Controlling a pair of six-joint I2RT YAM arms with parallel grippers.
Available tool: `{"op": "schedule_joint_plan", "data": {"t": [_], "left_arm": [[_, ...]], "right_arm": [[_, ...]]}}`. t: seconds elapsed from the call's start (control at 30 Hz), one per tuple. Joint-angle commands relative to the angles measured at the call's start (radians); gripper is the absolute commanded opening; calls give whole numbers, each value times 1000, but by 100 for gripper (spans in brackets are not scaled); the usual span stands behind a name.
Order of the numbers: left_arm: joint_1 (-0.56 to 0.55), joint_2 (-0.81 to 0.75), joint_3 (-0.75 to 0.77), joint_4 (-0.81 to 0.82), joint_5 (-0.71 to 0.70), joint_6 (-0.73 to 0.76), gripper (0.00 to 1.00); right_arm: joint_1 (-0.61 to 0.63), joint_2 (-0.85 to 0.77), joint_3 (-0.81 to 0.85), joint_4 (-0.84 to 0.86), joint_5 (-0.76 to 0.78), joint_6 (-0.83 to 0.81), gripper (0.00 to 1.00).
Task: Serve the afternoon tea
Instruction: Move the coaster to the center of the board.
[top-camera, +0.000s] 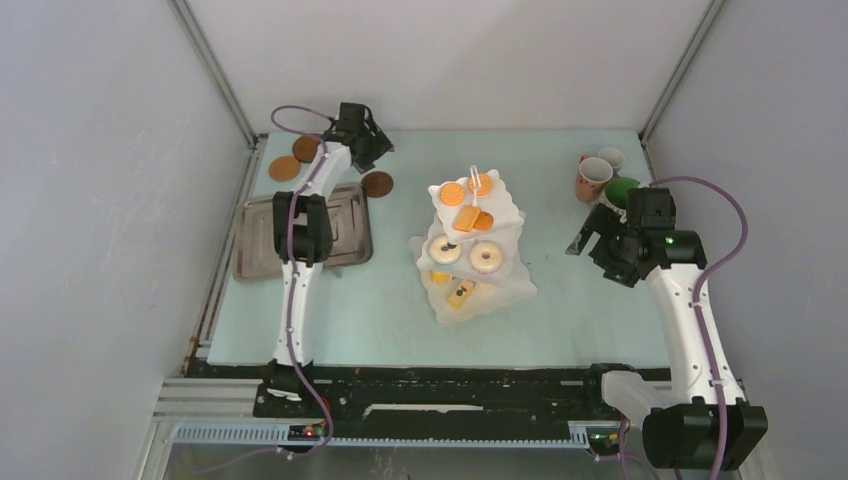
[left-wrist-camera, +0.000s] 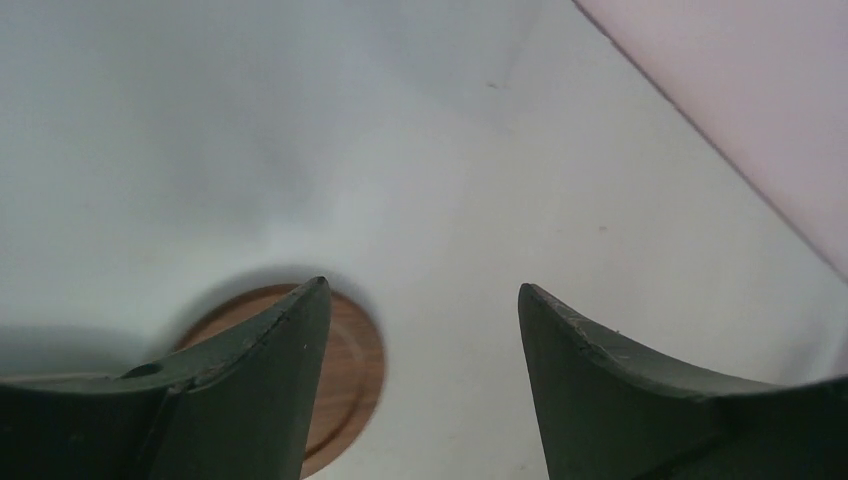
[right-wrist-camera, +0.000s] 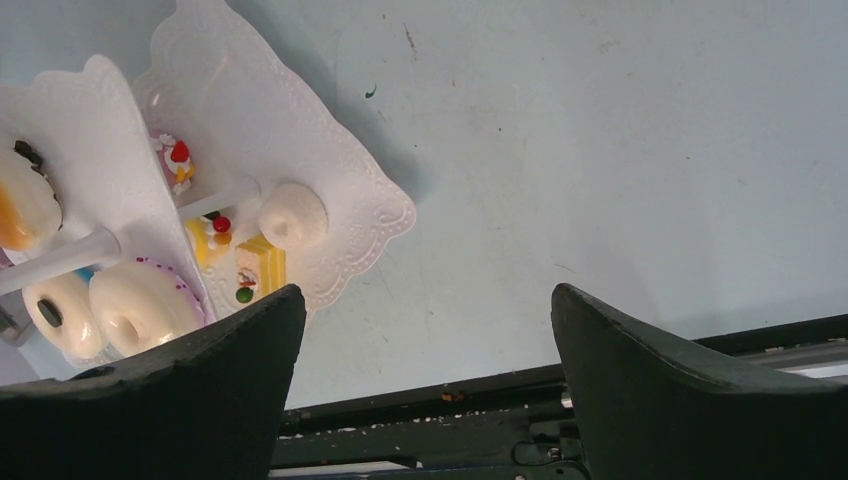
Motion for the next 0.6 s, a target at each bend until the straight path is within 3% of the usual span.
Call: {"op": "schedule_joint_plan", "data": {"t": [0.0,0.13,0.4,0.57], "left_arm": [[24,-138,8,-127,-163,193,75],[17,-194,-124,-104,-132,200,75],[-35,-162,-156,-138,-75,149,75],[-55,-144,-202,-79,-7,92,75]], "right_arm": [[-2,-19,-1,14,-23,-34,96],[-2,-20,-8,16,-41,-53,96],[-6,-45,-27,23,-69,-78,96],[-12,-85,-52,11,-79,-97,96]]}}
